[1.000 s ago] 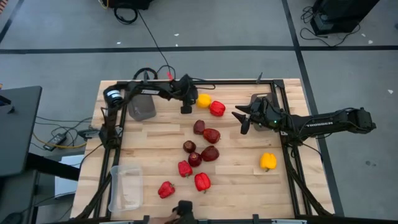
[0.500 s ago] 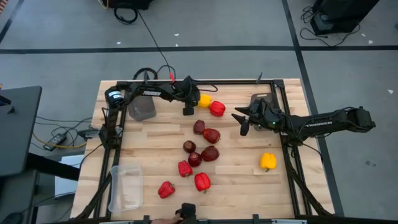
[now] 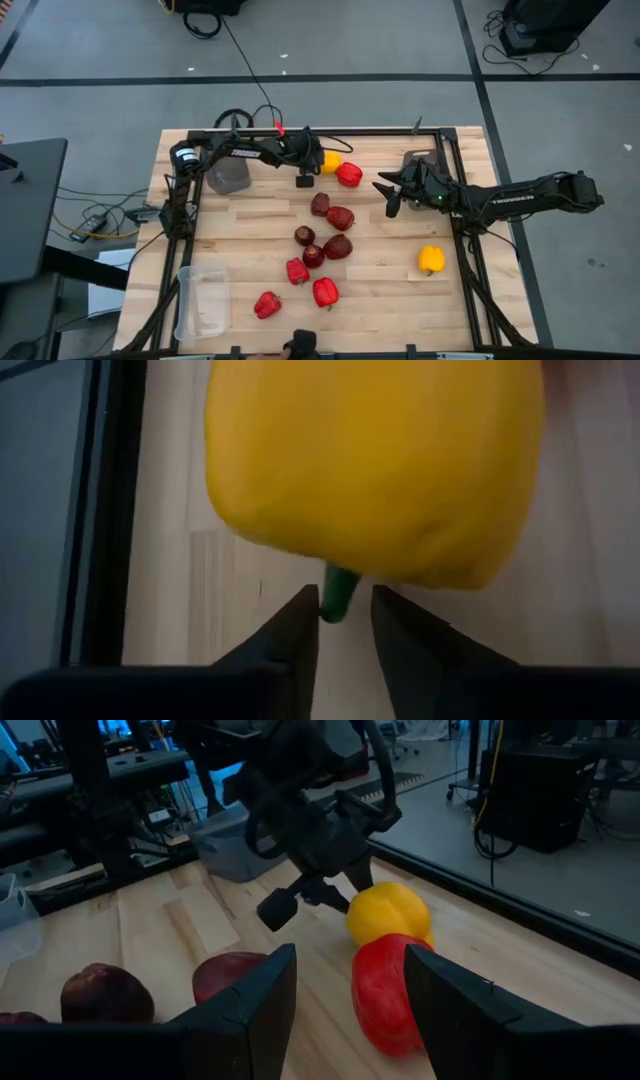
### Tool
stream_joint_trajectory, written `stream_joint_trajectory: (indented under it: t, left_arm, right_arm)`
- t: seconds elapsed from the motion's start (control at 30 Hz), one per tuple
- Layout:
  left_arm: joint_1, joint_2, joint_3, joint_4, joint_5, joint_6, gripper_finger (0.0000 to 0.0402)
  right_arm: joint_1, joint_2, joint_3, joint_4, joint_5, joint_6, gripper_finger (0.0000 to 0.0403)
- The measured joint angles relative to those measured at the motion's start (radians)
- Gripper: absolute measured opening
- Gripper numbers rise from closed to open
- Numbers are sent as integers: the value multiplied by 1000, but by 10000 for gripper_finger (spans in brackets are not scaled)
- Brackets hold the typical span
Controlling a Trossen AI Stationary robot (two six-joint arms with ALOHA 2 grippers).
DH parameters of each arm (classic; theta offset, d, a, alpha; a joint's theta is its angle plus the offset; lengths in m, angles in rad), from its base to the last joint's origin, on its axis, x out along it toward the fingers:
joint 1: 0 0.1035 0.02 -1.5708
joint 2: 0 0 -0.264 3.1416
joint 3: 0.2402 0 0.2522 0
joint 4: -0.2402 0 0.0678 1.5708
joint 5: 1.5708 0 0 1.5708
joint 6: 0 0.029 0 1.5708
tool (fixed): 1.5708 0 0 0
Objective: Sort produce into baskets
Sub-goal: Put the yellow bell pepper into the left black transparent bin
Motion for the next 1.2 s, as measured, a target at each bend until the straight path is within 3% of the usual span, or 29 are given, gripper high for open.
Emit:
stream_joint_trajectory:
  t: [0.17, 0.57, 0.97, 1.2]
  left_arm:
    - [-12, -12, 0, -5, -6, -13, 62]
    - [-15, -39, 1, -24, 20, -28, 68]
    - [-15, -39, 1, -5, 71, -36, 20]
    - [-15, -57, 1, -62, -47, -36, 19]
  right_arm:
    - [0, 0, 0, 0, 0, 0, 197]
    - [0, 0, 0, 9, 0, -8, 197]
    - [0, 0, 0, 12, 0, -8, 197]
    - [0, 0, 0, 11, 0, -8, 197]
